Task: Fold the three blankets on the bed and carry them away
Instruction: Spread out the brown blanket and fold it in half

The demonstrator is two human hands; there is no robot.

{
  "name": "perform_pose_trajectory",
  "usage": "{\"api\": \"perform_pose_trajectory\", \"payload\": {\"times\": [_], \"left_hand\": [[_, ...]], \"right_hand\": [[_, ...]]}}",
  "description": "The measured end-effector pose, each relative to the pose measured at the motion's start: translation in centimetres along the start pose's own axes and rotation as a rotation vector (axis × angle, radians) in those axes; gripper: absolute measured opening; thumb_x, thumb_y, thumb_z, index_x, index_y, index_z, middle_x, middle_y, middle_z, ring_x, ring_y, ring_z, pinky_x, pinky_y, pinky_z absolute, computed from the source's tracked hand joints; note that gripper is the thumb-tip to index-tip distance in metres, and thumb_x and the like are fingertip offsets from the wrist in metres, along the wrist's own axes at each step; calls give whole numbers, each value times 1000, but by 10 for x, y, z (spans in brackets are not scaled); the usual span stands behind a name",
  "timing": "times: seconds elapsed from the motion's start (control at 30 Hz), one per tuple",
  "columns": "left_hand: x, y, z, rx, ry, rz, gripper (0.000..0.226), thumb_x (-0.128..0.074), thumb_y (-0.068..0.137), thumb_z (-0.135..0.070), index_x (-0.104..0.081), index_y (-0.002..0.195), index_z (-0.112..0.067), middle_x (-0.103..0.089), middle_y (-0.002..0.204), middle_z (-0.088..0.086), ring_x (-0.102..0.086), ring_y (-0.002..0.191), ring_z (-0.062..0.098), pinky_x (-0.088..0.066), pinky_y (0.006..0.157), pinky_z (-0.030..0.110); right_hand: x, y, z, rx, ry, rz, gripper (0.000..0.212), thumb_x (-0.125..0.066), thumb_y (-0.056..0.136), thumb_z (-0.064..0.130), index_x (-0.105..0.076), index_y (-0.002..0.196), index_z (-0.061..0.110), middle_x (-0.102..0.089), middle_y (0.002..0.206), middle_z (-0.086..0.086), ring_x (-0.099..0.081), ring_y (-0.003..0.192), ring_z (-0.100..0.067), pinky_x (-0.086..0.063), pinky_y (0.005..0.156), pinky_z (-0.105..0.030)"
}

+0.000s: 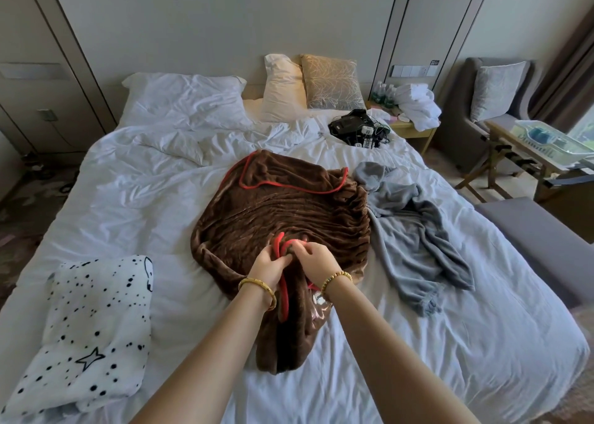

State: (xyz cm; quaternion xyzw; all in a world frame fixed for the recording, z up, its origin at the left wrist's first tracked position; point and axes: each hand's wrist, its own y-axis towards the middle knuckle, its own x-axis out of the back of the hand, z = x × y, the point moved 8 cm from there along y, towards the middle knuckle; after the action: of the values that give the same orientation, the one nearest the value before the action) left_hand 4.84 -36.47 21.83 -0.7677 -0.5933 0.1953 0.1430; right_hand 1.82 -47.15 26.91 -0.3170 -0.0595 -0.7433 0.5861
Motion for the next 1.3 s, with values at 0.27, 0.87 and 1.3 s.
{"api": "perform_pose_trajectory", "payload": {"times": [0.27, 0.87, 1.3], "left_hand": [[-38, -21, 16, 22, -14, 384, 29, -53, 91, -4, -54, 116, -18, -66, 114, 10, -63, 106, 21, -50, 94, 33], [-10, -15, -39, -247, 433, -55, 30, -42, 97, -31, -59, 116, -15, -59, 111, 1, -53, 104, 15, -40, 95, 29], [-3, -10, -30, -170, 302, -36, 29, -50, 94, -30, -67, 77, -13, -54, 69, 7, -49, 66, 19, -45, 66, 32]], "right_hand": [[-10, 2, -47, -373, 394, -33, 41, -42, 94, 23, -54, 120, -7, -59, 114, -19, -55, 111, -30, -42, 96, -33], [-6, -2, -6, 43, 357, -40, 24, -45, 81, 4, -56, 93, 22, -61, 82, 2, -56, 73, -10, -46, 64, -20], [25, -3, 0, 158, 96, -386, 22, -43, 92, 18, -62, 103, 13, -56, 83, 7, -50, 73, -7, -37, 68, -18]]}}
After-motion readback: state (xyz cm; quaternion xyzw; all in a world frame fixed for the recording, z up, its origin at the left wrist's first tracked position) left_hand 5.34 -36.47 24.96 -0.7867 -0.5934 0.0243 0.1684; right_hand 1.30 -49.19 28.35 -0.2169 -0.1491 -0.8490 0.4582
